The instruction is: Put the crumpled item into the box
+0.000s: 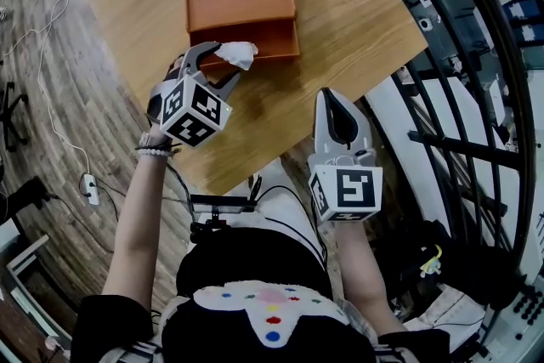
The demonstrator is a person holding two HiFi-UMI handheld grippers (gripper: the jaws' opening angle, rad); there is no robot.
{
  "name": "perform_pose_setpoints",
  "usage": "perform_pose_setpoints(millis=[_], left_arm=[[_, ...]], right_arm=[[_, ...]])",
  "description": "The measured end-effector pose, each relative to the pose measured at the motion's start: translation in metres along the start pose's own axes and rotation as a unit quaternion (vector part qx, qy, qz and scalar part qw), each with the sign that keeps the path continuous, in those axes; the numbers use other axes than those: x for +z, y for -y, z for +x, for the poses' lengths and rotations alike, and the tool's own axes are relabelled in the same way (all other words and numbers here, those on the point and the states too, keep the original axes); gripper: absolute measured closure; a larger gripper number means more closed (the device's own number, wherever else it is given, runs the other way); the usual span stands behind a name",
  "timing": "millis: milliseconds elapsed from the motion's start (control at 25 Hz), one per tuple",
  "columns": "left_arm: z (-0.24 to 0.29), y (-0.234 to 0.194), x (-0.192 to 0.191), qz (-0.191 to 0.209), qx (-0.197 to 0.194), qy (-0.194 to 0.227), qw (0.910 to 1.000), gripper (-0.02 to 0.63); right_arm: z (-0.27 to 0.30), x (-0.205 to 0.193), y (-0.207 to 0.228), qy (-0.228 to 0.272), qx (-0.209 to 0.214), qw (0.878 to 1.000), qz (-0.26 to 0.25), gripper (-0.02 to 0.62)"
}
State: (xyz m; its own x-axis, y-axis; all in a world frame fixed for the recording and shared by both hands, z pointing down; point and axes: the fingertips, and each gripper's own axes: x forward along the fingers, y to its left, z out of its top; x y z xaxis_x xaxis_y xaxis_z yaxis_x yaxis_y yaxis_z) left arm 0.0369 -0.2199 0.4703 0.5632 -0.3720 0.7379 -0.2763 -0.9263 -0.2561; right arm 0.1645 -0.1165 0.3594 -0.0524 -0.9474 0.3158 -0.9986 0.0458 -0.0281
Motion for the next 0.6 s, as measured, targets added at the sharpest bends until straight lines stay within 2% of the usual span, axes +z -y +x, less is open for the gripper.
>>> perform_pose_setpoints(millis=[240,400,600], left_arm=[[-0.024,-0.003,0.009,-0.038,0.025,0.040,0.9982,0.376],[-0.047,-0.005,0.016,-0.073,0.048,0.071,0.9936,0.502],[-0.086,-0.009,0.028,-0.117,0.078,0.117,0.9832,0.580]], right_arm=[[-0.002,0.009,-0.007,0.010,0.006,1.000,-0.006,0.586],[-0.007,0.016,-0.014,0.019,0.015,1.000,-0.011,0.586],[-0.014,0.027,-0.026,0.030,0.029,0.999,-0.019,0.586]])
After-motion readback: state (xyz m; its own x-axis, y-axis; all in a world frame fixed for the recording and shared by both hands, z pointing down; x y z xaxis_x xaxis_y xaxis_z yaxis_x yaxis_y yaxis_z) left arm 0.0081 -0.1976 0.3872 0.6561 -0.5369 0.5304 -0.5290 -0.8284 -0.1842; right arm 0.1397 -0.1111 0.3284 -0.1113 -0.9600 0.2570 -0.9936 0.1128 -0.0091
